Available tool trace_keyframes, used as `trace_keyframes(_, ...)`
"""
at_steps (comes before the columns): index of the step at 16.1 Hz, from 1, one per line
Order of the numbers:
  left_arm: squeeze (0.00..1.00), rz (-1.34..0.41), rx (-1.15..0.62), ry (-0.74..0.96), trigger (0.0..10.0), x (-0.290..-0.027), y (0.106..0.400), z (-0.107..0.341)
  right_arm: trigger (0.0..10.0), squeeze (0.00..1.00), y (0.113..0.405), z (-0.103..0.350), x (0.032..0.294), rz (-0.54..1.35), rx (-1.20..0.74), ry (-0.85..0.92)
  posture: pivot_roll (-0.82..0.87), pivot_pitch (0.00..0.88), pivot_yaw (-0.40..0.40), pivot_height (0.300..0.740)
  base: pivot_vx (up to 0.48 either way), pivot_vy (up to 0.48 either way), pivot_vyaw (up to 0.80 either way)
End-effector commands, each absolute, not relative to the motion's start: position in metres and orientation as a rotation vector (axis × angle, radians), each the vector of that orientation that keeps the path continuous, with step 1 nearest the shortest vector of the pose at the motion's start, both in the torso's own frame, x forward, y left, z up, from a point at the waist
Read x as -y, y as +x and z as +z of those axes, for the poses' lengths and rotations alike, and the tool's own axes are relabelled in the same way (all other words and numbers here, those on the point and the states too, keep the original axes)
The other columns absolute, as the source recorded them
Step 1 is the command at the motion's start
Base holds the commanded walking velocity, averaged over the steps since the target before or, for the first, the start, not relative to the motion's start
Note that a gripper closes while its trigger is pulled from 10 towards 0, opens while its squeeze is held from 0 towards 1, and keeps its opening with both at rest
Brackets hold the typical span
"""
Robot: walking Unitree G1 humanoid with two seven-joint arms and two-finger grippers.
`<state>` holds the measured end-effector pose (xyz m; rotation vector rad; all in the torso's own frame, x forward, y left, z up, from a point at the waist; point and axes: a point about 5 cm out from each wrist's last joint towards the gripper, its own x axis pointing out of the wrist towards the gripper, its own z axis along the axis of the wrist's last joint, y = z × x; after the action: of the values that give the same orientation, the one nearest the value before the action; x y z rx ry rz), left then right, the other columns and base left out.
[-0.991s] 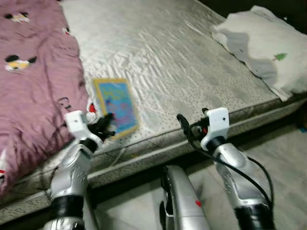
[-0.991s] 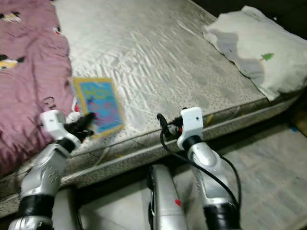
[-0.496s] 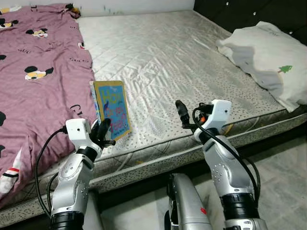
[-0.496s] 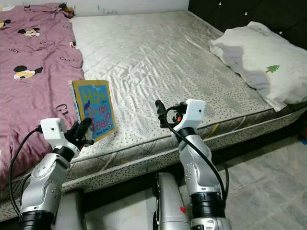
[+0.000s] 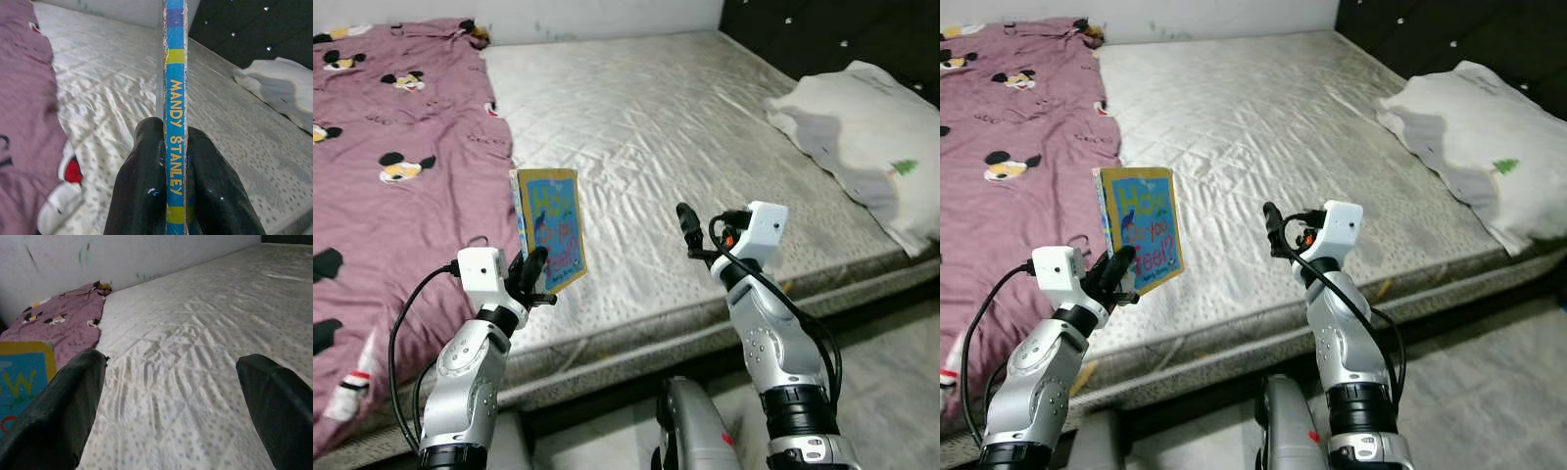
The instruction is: Clean up the room
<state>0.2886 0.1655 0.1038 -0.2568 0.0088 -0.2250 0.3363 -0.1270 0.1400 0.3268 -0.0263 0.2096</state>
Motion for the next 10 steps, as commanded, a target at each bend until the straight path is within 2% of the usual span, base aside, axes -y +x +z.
trace_keyframes(1,0.0,-0.231,0.033,-0.232,0.0,-0.168,0.289,0.115,10.0,0.0,0.339,0.14,0.129,0.195,0.027,0.329,-0.01,0.0,-0.033,0.649,0.0,0.0,0.0)
trace_keyframes(3,0.0,-0.213,-0.03,-0.187,0.0,-0.173,0.289,0.103,10.0,0.0,0.341,0.138,0.135,0.141,0.03,0.333,-0.04,0.0,-0.008,0.672,0.0,0.0,0.0)
trace_keyframes(7,0.0,-0.28,-0.03,-0.188,0.0,-0.155,0.299,0.107,10.0,0.0,0.339,0.14,0.149,0.089,0.053,0.325,-0.07,0.0,0.022,0.714,0.0,0.0,0.0)
trace_keyframes(10,0.0,-0.265,-0.07,-0.213,0.0,-0.154,0.3,0.103,10.0,0.0,0.334,0.135,0.155,0.05,0.047,0.321,-0.08,0.0,0.023,0.74,0.0,0.0,0.0)
